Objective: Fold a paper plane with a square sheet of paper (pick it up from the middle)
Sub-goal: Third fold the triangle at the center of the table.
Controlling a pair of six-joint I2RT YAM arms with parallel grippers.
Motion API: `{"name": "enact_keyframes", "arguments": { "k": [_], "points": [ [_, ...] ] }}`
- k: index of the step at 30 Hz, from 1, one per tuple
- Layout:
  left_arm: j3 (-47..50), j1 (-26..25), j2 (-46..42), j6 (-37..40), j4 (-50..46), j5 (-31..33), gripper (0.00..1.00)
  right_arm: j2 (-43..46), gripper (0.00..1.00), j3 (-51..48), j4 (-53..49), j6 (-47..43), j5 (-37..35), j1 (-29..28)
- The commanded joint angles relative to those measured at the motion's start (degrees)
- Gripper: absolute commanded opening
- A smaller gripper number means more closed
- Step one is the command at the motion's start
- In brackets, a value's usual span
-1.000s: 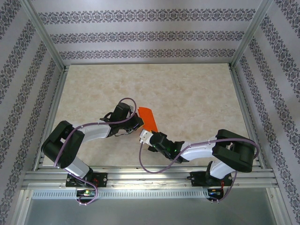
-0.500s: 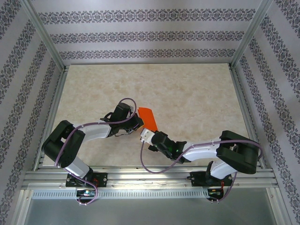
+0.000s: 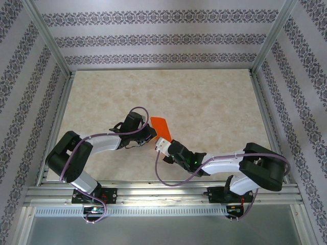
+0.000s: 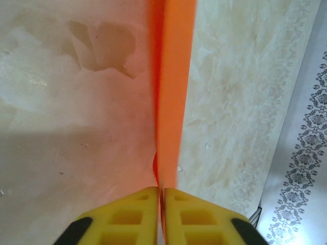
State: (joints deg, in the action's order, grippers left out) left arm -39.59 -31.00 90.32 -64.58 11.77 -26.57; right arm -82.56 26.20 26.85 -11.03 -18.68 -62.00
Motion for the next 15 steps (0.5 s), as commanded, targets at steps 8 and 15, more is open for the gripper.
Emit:
{"name": "enact_keyframes", "arguments": {
  "k": [8,15],
  "points": [
    [-5.62,1.29,-7.52,8.78,-17.47,7.43,0.39,1.94,0.00,-0.31,-2.02,11.66,19.59,6.03],
    [-10.93,2.61,-5.86,13.81,-20.38,5.40,0.35,-1.84,0.00,3.15,-3.80,18.62,31.86,9.79]
  ]
}}
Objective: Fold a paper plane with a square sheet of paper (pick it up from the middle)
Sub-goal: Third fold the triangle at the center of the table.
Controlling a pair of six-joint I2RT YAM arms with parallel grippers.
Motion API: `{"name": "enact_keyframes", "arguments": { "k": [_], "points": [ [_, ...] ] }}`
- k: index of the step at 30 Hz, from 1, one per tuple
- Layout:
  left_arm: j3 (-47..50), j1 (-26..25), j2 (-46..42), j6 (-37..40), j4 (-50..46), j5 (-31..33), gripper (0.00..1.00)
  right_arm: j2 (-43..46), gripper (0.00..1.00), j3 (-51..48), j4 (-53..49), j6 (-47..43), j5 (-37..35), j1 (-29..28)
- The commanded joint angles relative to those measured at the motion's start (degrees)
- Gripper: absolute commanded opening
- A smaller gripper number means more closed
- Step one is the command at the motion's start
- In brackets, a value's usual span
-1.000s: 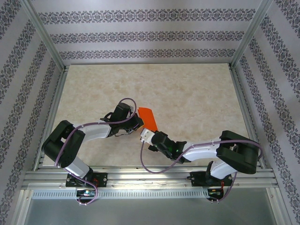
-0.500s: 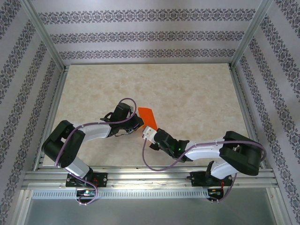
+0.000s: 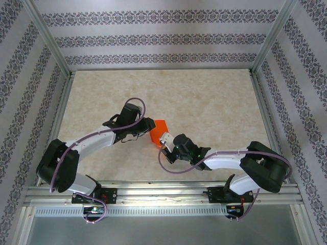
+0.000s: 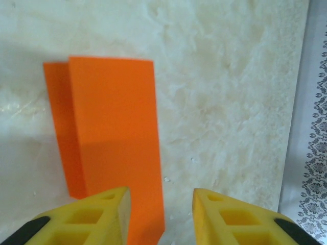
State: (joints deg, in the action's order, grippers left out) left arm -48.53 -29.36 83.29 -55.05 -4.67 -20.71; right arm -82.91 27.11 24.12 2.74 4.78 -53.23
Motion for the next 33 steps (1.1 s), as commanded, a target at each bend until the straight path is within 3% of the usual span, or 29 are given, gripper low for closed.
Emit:
{"name": "enact_keyframes", "arguments": {
  "k": [1,7,14,33],
  "points": [
    [-2.98,1.20,2.27,4.86,-3.55,-1.60,0.33,-2.04,0.00,2.81,-1.34,5.86,9.76,1.61],
    [-12.81,1.34,11.72,10.98,-6.96,-7.19,0.24,-4.88,0.00,5.22,-0.83,11.29,16.65,4.21],
    [-22.65,1.28,24.09,16.10,-12.99,-9.22,0.19,-8.37,0.00,6.94,-0.14,16.76,22.47,7.13],
    [-20.67,1.26,32.33,19.35,-14.14,-5.92,0.12,-11.43,0.00,7.78,0.24,21.47,26.07,11.20]
  ]
}}
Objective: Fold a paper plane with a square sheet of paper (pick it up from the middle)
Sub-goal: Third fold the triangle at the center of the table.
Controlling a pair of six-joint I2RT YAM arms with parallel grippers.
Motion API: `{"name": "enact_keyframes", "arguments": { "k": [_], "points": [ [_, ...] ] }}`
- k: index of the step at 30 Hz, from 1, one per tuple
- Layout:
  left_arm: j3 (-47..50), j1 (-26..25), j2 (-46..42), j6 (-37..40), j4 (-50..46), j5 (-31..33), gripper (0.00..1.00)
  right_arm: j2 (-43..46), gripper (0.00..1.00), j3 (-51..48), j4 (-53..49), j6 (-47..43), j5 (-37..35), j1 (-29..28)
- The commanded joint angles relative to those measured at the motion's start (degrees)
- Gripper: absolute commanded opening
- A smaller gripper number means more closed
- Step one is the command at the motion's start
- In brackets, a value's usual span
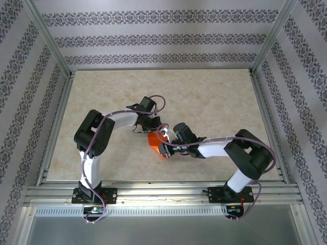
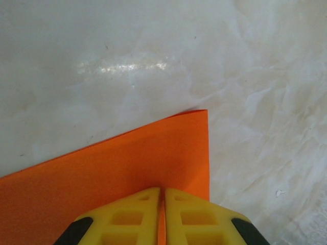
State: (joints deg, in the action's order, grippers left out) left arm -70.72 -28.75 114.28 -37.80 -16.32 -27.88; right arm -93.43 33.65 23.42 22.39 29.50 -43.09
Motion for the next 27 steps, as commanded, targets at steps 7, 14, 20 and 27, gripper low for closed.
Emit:
{"name": "enact_keyframes", "arguments": {
  "k": [7,14,20,27],
  "points": [
    [2.16,0.69,0.97,2.65,-2.81,1.21,0.12,-2.33,0.00,1.99,-0.16,4.00,0.92,3.98],
    [1.90,0.63,0.60,2.51,-3.02,0.88,0.12,-4.38,0.00,4.52,-3.64,3.61,0.66,5.64],
    [2.25,0.62,0.18,1.90,-2.56,0.68,0.11,-5.45,0.00,6.65,-7.77,1.97,0.42,5.81],
    [2.98,0.58,-0.49,1.11,-1.81,0.74,0.11,-5.19,0.00,6.87,-9.79,1.53,-2.40,5.81]
  ]
}}
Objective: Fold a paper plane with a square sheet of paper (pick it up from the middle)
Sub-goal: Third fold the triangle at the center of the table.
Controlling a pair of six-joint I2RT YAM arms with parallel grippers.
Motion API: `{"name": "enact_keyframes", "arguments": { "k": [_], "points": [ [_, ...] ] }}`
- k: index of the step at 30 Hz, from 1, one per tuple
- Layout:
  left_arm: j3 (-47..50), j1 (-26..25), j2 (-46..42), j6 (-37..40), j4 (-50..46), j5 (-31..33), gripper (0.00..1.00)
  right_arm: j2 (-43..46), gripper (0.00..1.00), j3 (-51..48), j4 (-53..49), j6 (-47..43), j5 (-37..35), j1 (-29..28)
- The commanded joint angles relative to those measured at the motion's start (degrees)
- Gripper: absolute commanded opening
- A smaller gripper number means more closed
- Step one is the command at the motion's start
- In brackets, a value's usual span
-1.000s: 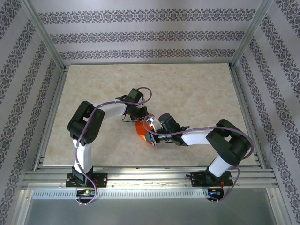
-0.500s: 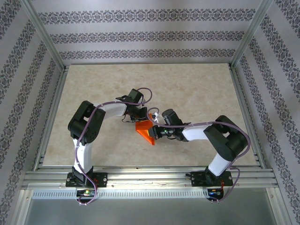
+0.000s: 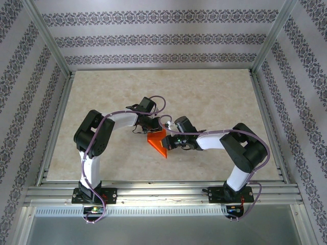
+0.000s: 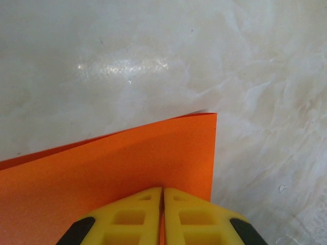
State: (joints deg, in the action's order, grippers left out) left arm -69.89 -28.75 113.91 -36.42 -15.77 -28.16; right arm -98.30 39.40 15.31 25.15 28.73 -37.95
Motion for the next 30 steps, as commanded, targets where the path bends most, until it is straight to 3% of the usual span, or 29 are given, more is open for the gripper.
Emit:
{"name": "enact_keyframes", "arguments": {
  "k": [1,30],
  "points": [
    [2.20,0.58,-0.26,-0.36,-2.25,1.00,0.11,-0.31,0.00,1.19,-1.69,-1.16,-1.66,0.62],
    [2.48,0.59,-0.97,-0.81,-1.83,1.13,0.11,-0.84,0.00,1.56,-3.94,-0.82,-0.52,0.84]
  ]
}}
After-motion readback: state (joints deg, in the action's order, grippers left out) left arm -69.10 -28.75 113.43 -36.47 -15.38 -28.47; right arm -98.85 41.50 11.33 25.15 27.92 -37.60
